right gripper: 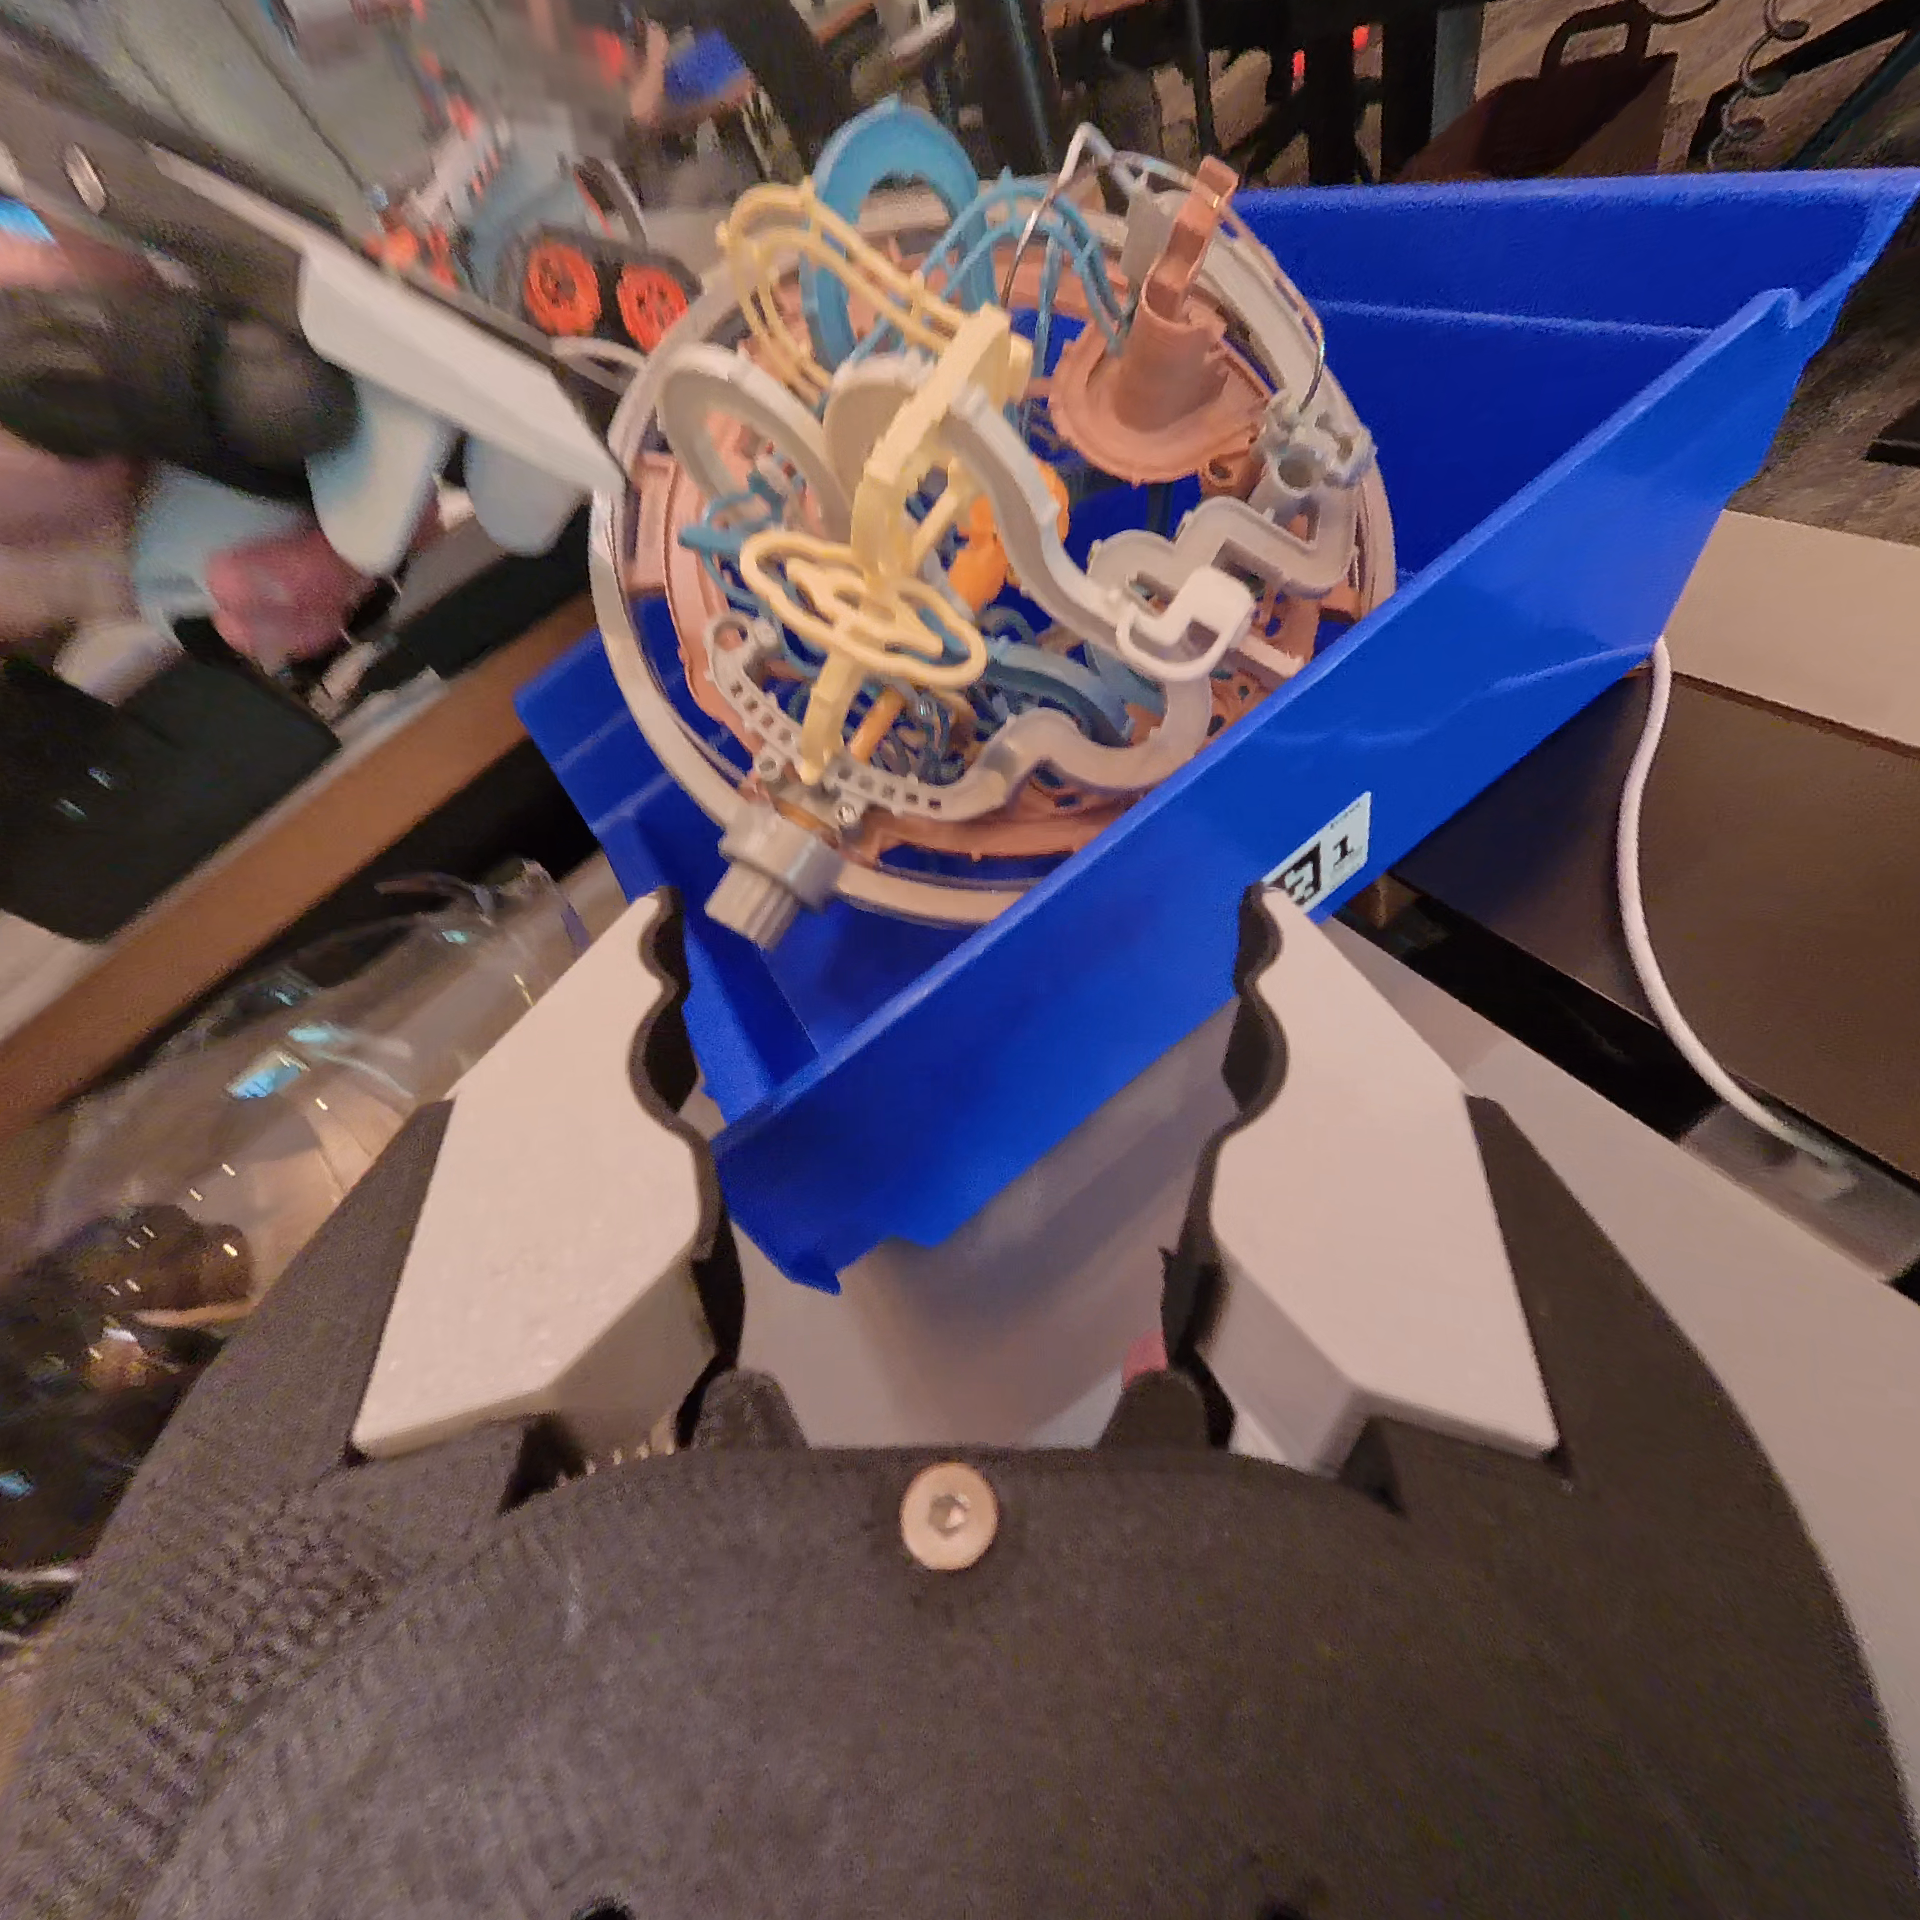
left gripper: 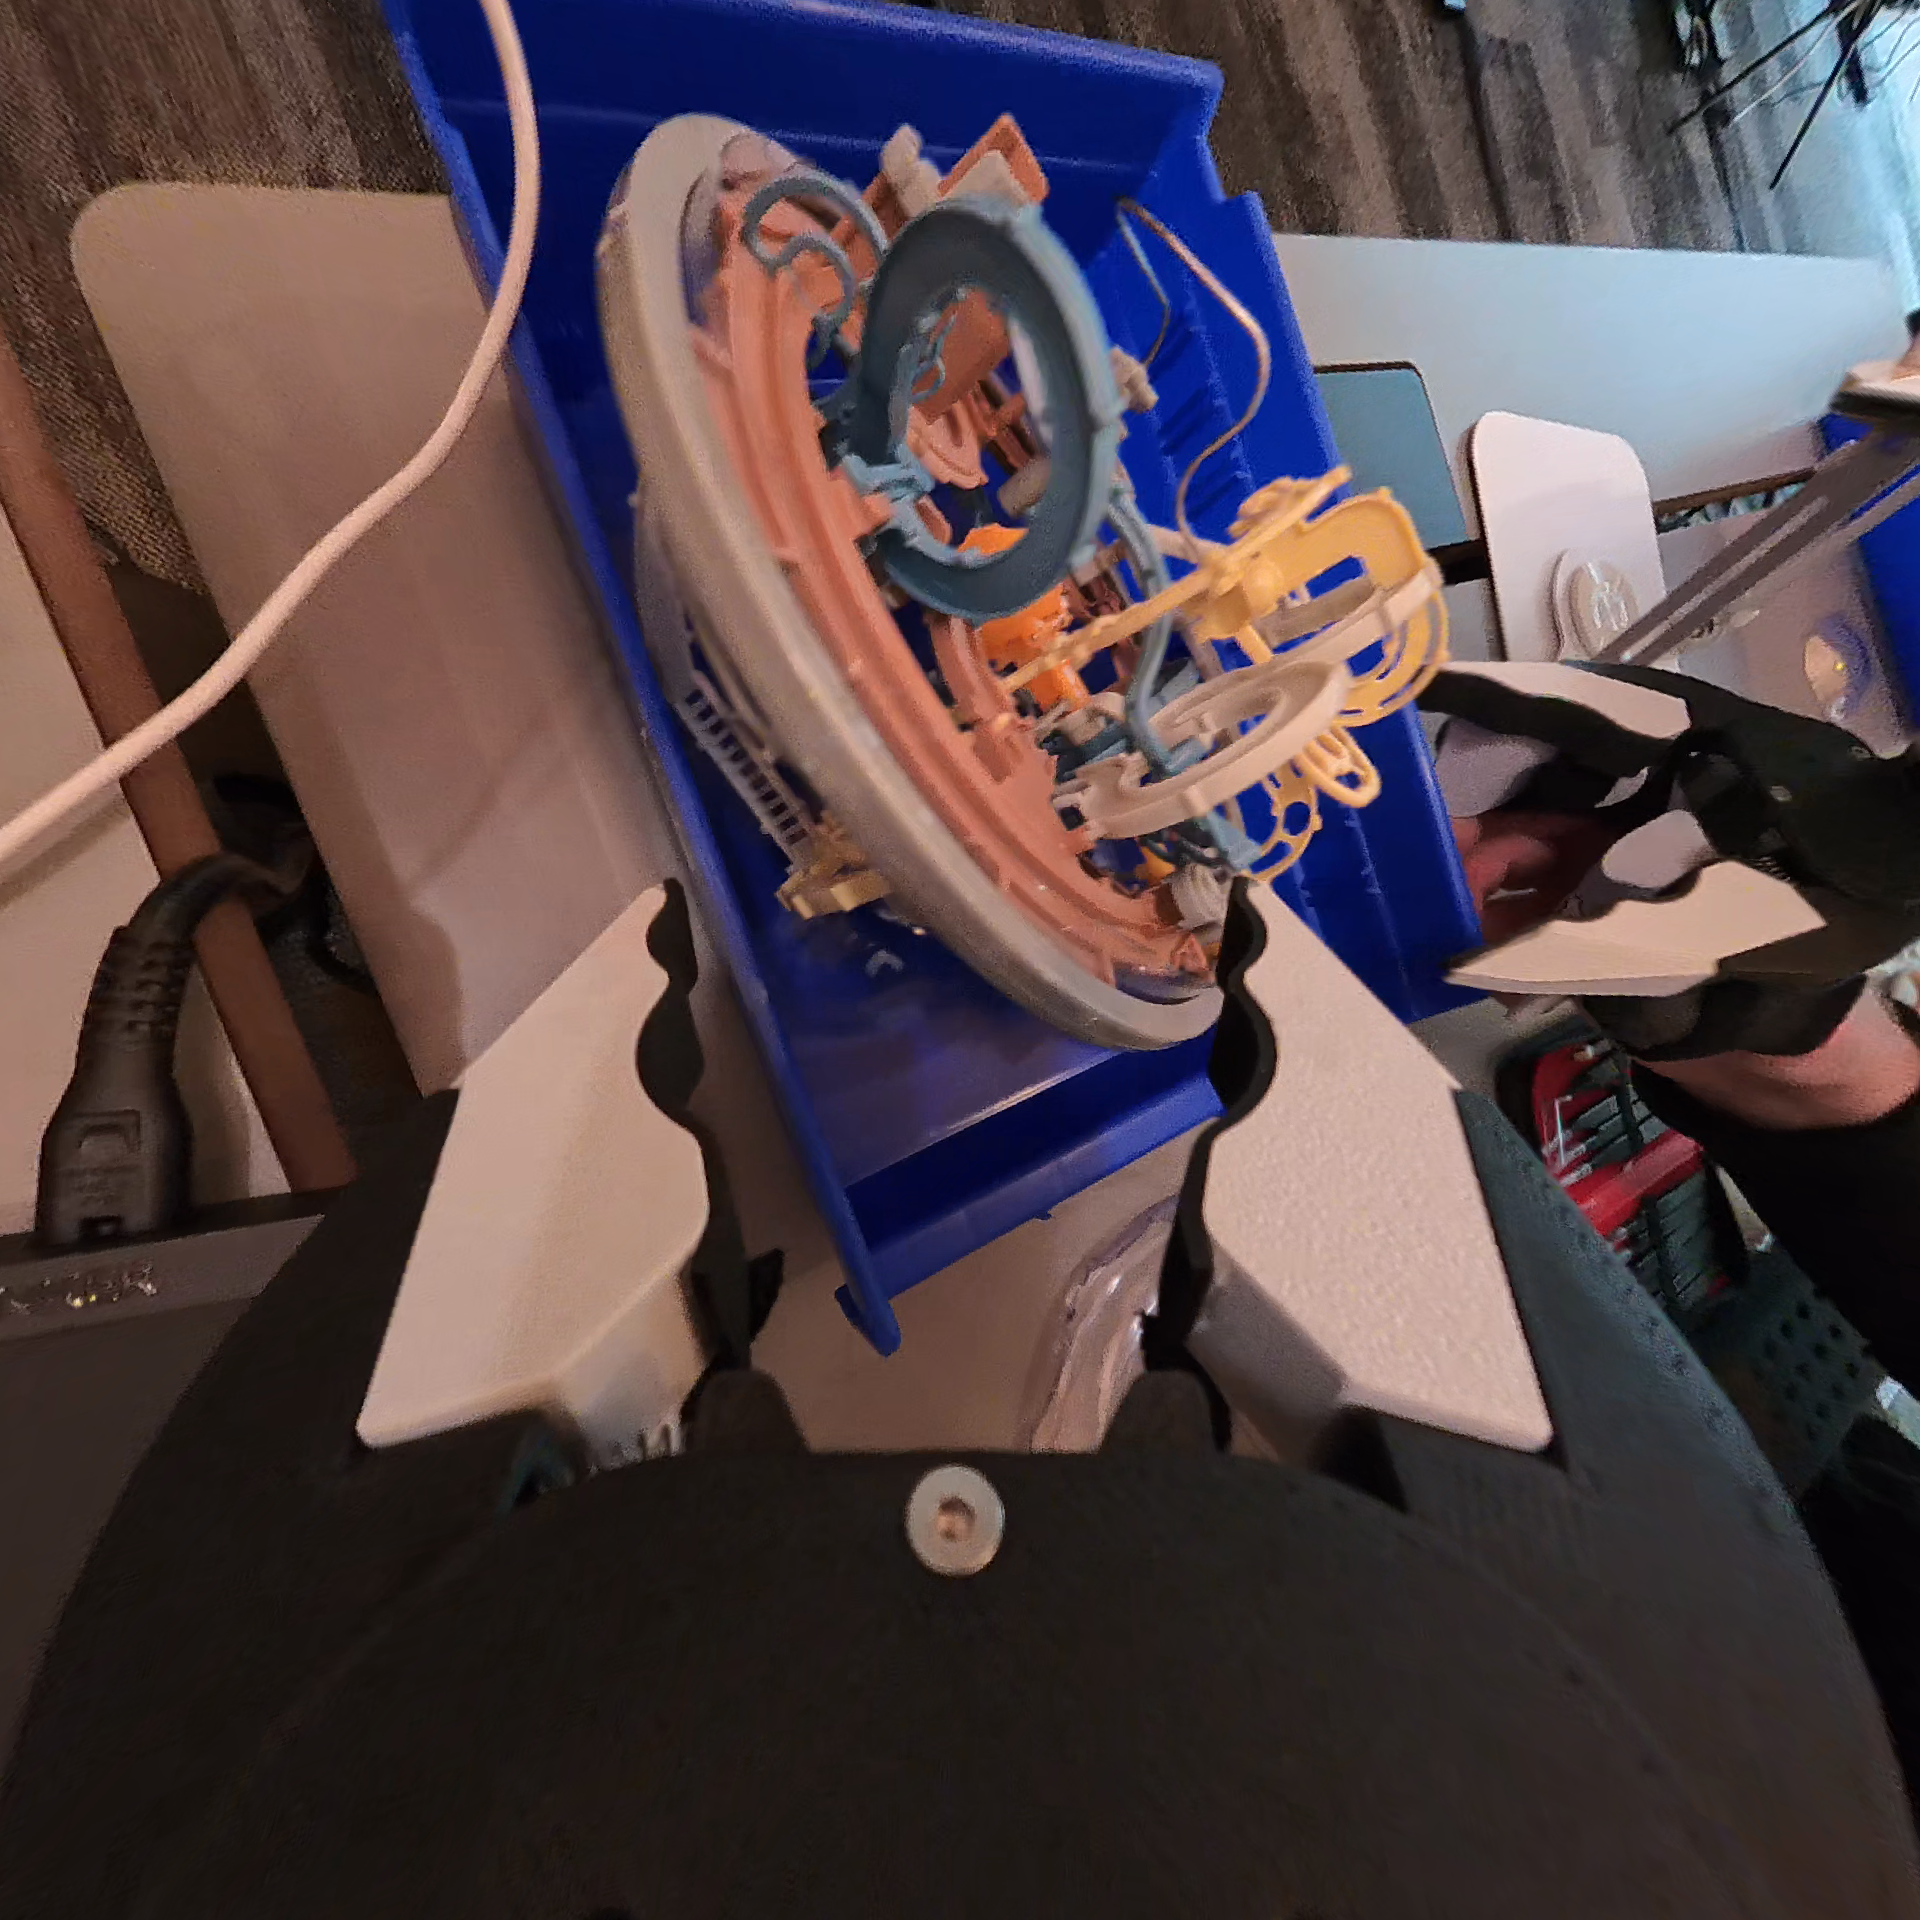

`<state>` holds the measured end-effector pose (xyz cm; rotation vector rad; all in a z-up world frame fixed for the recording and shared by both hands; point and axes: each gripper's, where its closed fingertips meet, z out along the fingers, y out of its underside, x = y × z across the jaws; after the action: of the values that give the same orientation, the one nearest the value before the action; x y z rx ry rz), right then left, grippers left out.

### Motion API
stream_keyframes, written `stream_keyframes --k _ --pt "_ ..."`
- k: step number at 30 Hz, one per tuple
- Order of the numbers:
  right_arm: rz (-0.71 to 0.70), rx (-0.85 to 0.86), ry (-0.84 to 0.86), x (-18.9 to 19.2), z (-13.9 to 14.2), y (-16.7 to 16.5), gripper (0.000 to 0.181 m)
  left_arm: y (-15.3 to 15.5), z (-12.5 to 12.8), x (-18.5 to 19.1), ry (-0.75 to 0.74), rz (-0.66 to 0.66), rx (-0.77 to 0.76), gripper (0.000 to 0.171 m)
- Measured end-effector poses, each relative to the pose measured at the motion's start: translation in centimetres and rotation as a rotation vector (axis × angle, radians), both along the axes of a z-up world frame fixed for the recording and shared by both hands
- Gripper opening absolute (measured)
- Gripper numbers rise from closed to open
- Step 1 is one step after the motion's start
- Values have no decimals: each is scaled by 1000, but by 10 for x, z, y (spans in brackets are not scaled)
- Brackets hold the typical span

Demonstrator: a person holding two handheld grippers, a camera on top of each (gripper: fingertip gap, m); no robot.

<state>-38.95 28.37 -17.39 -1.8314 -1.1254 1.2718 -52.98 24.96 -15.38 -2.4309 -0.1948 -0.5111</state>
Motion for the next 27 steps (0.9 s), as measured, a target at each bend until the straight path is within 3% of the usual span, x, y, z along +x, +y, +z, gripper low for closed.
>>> stream_keyframes --k 7,9,13,17,20,24,27 --pt "5 -134 68 -20 -8 9 137 17 -21 7 -169 39 33 105" --pt "50 -113 38 -23 -9 1 128 15 -27 11 -185 20 30 111" --pt "113 -40 -7 -12 -14 -15 128 -7 -27 21 -225 -65 24 112" --pt "111 -44 -60 -2 -26 -13 98 -31 -27 32 -232 -131 14 109" --pt "107 51 -132 2 -32 -15 89 -47 -30 40 -226 -155 6 107" --pt "89 92 -169 11 -31 -11 70 -64 -40 46 -198 -172 -2 85" --pt "77 156 -203 16 -31 -9 59 -75 -58 45 -147 -155 -56 53"
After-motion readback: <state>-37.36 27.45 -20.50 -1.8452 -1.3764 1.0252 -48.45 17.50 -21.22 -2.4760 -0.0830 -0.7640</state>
